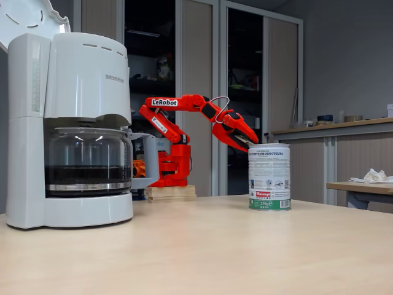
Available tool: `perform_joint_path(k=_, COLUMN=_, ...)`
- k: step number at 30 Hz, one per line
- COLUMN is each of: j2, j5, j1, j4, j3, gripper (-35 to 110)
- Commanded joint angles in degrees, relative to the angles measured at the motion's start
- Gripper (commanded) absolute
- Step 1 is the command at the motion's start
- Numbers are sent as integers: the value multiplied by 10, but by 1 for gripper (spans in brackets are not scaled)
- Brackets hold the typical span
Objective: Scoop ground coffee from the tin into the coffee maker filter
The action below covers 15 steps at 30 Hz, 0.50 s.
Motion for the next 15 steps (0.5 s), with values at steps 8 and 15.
perform_joint_path(k=8, j2=-5, j5=7, j1=-23, j4=6, j3=-53, gripper=0)
perform_joint_path(k=15, j2=-21, j5=-42, j1=-25, j4=49, j3=-143, gripper=0)
